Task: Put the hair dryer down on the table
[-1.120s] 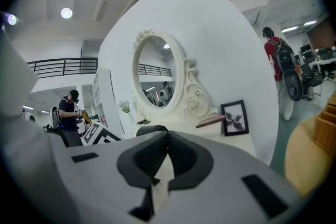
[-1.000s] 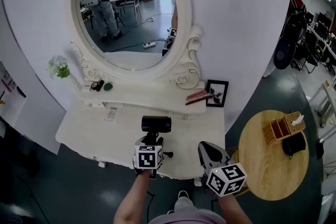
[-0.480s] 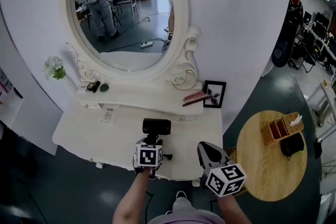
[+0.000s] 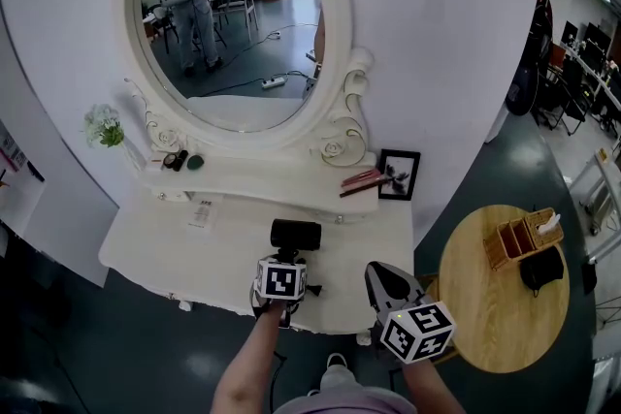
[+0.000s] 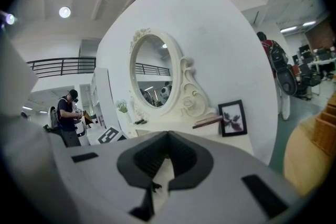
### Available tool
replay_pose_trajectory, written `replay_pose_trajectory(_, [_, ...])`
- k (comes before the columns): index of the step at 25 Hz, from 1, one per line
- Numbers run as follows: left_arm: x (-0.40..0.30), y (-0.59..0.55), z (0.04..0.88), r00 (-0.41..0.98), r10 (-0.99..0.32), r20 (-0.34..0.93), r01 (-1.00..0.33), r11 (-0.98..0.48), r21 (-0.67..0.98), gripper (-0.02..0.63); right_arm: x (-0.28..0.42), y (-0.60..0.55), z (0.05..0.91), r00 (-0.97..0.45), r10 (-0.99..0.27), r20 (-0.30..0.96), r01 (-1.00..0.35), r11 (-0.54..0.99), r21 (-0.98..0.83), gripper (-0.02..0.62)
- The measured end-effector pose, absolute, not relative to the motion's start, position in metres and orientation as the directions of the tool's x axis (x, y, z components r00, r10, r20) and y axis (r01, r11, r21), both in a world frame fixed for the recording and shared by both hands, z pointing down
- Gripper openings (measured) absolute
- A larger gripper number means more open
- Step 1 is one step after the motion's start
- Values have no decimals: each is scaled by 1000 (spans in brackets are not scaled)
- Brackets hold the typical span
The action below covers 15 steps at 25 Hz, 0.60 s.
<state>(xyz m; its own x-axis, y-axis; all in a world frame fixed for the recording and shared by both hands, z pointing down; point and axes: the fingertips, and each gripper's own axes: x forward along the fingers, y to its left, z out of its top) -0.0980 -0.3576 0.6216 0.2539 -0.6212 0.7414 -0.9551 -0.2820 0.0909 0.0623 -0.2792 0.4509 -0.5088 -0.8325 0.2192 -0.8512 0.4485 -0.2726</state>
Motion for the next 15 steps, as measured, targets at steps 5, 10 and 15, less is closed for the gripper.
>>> replay_pose_trajectory(5, [-98, -357, 626, 245, -601, 761, -957, -274, 92, 206, 64, -277, 452, -509, -831, 223, -851, 448, -273, 3])
replay_pose_trajectory(10, [-99, -358, 630, 245, -576, 780, -959, -261, 108, 206, 66, -276, 455, -505, -832, 230, -854, 442, -276, 3])
replay_pose_trajectory(15, [-98, -360, 637, 247, -547, 800, -959, -256, 121, 206, 66, -277, 455, -507, -831, 226, -850, 441, -287, 3])
